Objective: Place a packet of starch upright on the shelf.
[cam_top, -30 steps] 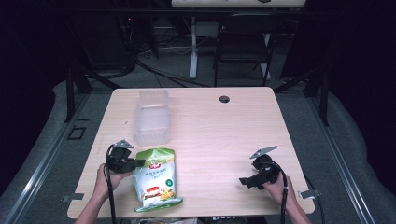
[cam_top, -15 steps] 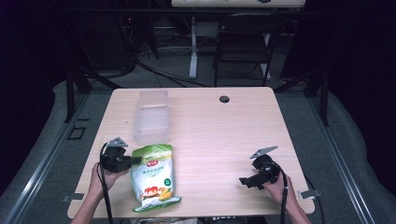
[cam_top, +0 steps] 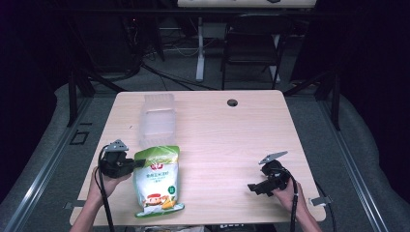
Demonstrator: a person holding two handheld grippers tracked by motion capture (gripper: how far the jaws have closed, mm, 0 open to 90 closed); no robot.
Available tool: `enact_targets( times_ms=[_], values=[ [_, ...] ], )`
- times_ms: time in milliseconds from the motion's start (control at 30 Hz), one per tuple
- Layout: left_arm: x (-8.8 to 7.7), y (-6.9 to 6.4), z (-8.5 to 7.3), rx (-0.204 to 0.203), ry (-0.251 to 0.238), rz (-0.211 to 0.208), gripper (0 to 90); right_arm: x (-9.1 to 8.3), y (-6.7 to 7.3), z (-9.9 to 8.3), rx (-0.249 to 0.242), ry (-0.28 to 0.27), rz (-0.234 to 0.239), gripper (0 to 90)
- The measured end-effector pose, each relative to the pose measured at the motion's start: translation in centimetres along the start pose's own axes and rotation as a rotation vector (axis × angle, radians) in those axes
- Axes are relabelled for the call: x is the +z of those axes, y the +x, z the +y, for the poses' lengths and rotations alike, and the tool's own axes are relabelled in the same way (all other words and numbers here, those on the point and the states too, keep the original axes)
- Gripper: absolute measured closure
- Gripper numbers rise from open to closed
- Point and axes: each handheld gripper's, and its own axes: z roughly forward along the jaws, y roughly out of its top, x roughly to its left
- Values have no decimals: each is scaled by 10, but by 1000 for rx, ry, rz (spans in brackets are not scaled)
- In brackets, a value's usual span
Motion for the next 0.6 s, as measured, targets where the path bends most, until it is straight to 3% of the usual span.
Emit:
enact_targets(
  times_ms=[400, 600],
  values=[
    [-18, -10, 7, 57, -49, 0, 900, -2, -1, 1, -19, 9, -2, 86],
    [-31, -24, 16, 127, -46, -3, 900, -2, 0, 1, -15, 10, -8, 86]
  ],
)
